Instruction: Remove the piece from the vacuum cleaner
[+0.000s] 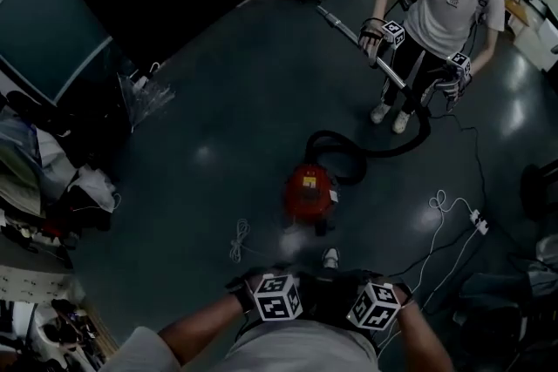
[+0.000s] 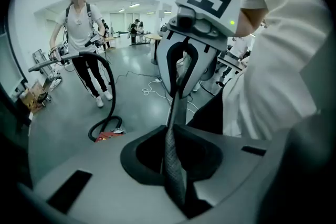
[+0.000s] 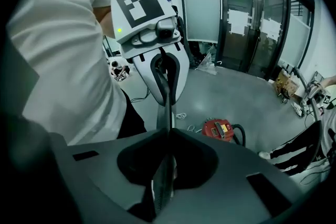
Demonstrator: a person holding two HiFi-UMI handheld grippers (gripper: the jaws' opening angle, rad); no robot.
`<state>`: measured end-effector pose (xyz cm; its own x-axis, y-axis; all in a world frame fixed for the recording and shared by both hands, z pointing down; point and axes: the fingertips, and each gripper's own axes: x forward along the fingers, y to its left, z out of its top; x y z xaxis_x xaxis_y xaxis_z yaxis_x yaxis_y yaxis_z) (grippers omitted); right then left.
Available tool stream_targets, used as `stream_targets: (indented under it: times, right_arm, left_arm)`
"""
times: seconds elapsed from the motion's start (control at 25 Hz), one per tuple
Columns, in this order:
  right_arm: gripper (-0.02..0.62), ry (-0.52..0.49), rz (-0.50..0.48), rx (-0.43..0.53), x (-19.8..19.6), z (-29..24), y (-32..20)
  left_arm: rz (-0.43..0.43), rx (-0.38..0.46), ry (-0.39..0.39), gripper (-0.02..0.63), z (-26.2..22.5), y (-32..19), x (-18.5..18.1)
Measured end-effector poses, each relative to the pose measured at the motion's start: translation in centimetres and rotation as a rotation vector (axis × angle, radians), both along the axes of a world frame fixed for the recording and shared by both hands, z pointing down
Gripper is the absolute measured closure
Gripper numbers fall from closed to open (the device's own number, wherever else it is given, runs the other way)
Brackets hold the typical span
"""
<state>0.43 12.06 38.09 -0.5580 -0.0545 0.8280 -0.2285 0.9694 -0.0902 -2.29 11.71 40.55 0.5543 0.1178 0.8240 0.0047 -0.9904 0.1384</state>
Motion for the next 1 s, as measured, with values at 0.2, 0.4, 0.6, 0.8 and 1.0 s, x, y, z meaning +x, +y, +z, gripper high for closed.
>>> stream_targets:
  times: [0.2, 0.4, 0.6, 0.8, 1.0]
  right_arm:
    - [0.552, -0.008, -0.01, 0.02, 0.3, -3.4, 0.1]
    - [0.554, -0.01, -0.015, 0.038, 0.8, -4.4, 0.1]
    - [0.554, -0.01, -0.013, 0.044, 1.1, -4.4, -0.9]
    - [0.554, -0.016, -0.009, 0.032, 0.9, -4.8, -0.2]
    - [0.554, -0.013, -0.013, 0.02, 1.1, -4.6, -0.5]
  left_arm:
    - [0.039, 0.018, 0.016, 0.569, -3.5, 0.2, 0.3]
    - [0.057, 0.032, 0.017, 0.569, -4.6, 0.1, 0.8]
    - [0.062, 0.037, 0.016, 0.569, -4.6, -1.0, 1.0]
    - [0.072, 0.031, 0.017, 0.569, -5.1, -0.3, 0.9]
    - [0.073, 0.022, 0.016, 0.569, -4.9, -0.5, 1.1]
